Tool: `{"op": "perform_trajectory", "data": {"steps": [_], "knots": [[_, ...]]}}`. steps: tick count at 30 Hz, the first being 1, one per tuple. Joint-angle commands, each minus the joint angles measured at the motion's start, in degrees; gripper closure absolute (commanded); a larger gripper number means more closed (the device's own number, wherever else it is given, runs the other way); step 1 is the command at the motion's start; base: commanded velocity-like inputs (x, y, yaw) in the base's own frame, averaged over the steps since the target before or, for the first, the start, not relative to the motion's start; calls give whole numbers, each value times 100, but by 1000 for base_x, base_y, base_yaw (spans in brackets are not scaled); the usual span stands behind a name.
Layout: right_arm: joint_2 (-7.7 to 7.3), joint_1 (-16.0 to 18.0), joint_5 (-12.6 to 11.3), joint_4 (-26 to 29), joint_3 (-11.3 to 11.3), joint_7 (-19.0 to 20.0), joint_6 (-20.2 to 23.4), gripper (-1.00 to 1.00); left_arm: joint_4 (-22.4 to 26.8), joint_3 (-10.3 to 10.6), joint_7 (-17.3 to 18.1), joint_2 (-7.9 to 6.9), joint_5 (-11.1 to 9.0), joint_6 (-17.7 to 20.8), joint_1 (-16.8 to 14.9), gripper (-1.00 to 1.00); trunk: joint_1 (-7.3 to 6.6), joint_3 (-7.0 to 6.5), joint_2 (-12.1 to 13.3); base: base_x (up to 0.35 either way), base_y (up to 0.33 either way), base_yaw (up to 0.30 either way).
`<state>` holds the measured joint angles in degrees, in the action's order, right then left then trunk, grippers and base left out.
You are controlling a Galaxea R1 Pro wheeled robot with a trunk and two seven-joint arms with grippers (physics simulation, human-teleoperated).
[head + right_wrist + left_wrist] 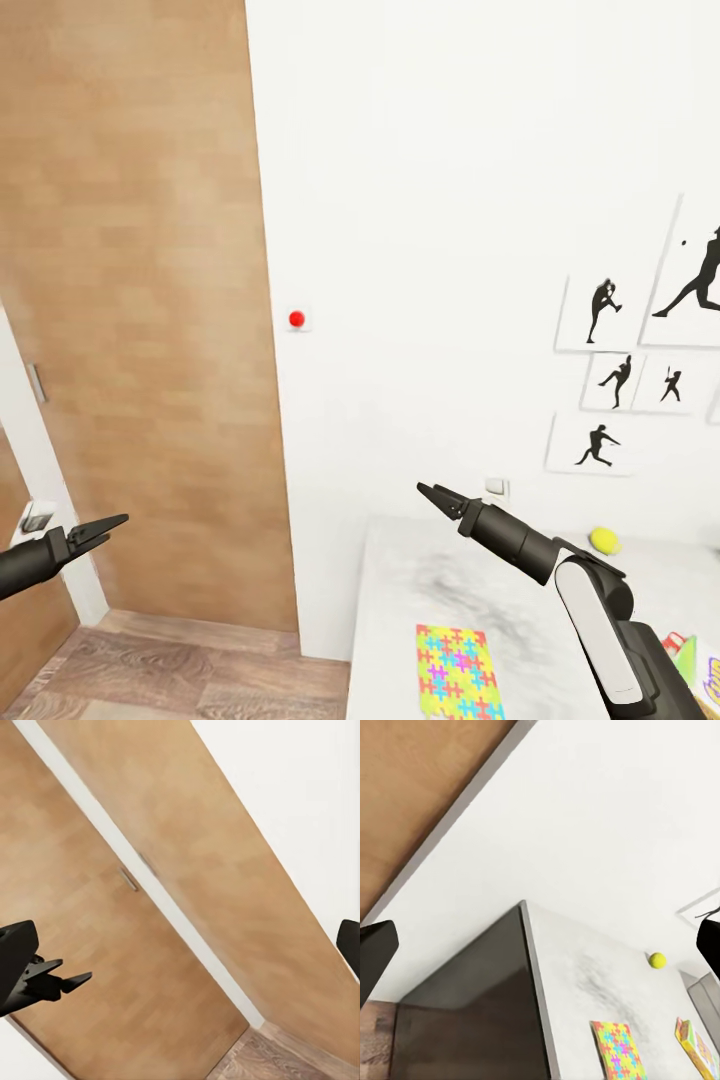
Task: Put all the toys in the child's room - the three board games (two on the bed and one on the table), the two jigsaw puzzles on the table, and the tennis ball on the table - inside the toy box on the table in the child's room.
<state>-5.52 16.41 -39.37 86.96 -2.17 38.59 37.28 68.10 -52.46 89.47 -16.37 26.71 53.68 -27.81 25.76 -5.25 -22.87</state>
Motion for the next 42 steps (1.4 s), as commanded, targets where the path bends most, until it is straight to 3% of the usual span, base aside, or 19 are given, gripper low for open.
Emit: {"op": "perform_trajectory", "data": {"steps": [1,12,32,42], "knots": [[0,2,-30,-3,-5,-5,37,-100,2,-10,53,1,61,57,-5,-100,3,3,-5,9,196,1],[-1,2,-24,-5,10,-42,46,-100,1,-16,53,-6,62,55,-5,-100,3,-1,-5,26,72,-12],[-1,2,-36,-5,15,-42,84,-100,2,-11,53,-7,63,54,-5,-100,3,-100,-5,1,49,-212],[-1,2,-24,-4,12,-51,74,-100,1,-11,53,-2,63,54,-5,-100,3,-103,-5,0,25,-34]]}}
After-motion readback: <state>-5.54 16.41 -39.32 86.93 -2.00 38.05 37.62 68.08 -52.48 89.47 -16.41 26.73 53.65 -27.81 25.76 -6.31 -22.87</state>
